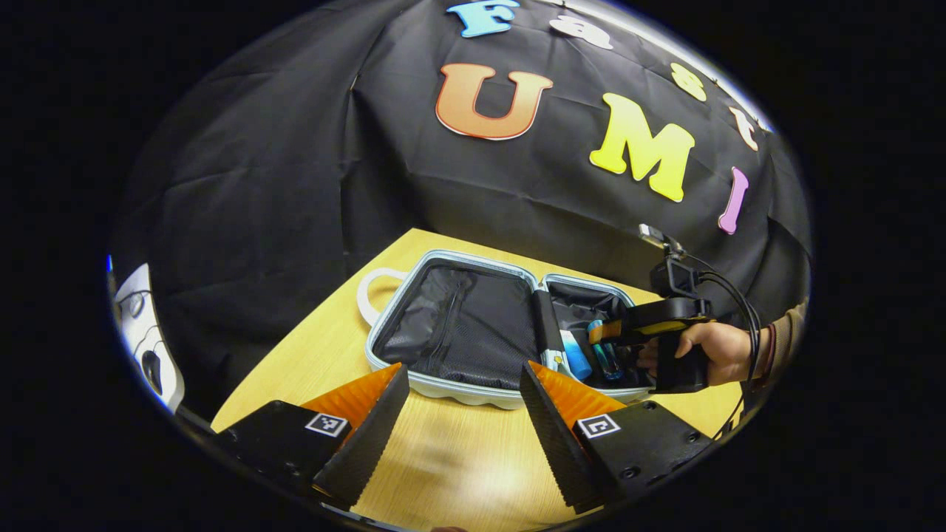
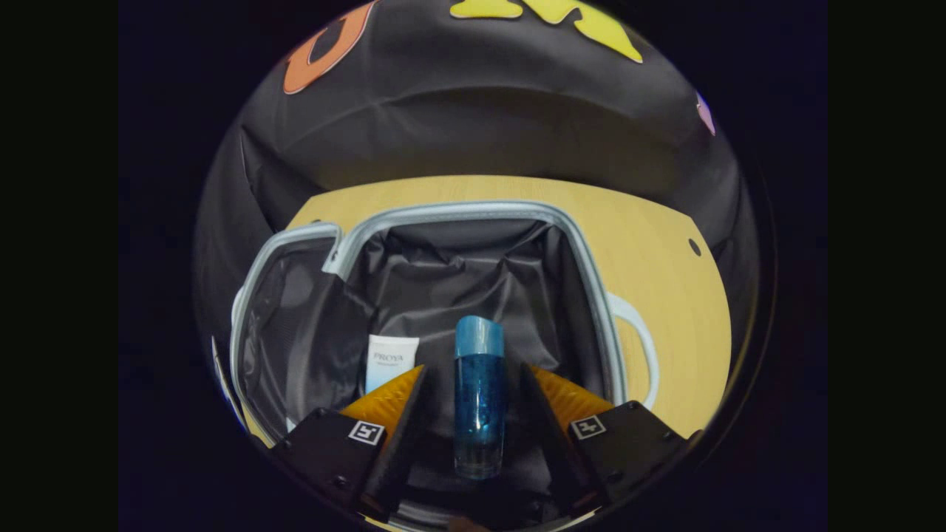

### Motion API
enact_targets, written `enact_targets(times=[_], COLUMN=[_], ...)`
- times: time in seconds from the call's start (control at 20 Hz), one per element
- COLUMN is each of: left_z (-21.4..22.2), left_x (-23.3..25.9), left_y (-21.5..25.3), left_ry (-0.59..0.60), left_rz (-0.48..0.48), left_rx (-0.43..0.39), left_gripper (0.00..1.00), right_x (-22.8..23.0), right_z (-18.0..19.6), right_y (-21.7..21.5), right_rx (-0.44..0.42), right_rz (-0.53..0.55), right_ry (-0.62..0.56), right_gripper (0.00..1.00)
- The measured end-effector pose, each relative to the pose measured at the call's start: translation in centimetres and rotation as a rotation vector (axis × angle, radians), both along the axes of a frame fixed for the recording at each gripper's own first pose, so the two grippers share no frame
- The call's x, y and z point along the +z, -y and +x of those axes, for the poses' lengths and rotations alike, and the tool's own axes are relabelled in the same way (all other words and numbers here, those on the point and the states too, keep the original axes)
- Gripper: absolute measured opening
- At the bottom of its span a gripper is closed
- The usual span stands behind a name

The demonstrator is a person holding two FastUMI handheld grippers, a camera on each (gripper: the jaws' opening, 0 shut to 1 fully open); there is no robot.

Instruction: First open the suitcase, pack the skin care products into it, and then close the suitcase.

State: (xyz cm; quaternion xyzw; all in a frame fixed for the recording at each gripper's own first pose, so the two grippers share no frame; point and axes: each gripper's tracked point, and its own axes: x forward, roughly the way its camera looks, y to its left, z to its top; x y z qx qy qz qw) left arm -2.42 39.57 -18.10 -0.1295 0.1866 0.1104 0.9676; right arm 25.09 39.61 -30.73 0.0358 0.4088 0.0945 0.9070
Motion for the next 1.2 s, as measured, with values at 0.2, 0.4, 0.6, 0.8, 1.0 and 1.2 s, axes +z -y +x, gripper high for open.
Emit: enact_targets(times=[0.2, 0.4, 0.6, 0.8, 1.0, 1.2], left_z=[1.6, 4.3, 8.0, 9.5, 11.4, 12.1], left_x=[-0.1, -0.2, -2.2, -3.2, -6.7, -8.2], left_y=[-4.6, -8.8, -11.9, -15.6, -17.1, -17.9], left_ry=[0.034, 0.099, 0.153, 0.218, 0.194, 0.175], left_rz=[-0.084, -0.239, -0.455, -0.643, -0.743, -0.728], left_rx=[0.058, 0.11, 0.136, 0.218, 0.254, 0.25], left_gripper=[0.97, 0.97, 0.97, 0.96, 0.92, 0.74], right_x=[7.5, 15.4, 20.8, 23.8, 26.3, 26.6], right_z=[-1.5, -3.6, -6.7, -10.5, -13.3, -14.1], right_y=[1.3, 4.2, 9.1, 15.0, 19.5, 20.9], right_rx=[0.063, 0.099, 0.081, 0.037, -0.038, -0.018], right_rz=[0.027, 0.03, 0.023, -0.015, -0.038, -0.096], right_ry=[0.141, 0.274, 0.345, 0.383, 0.43, 0.463], right_gripper=[0.77, 0.8, 0.8, 0.8, 0.8, 0.8])
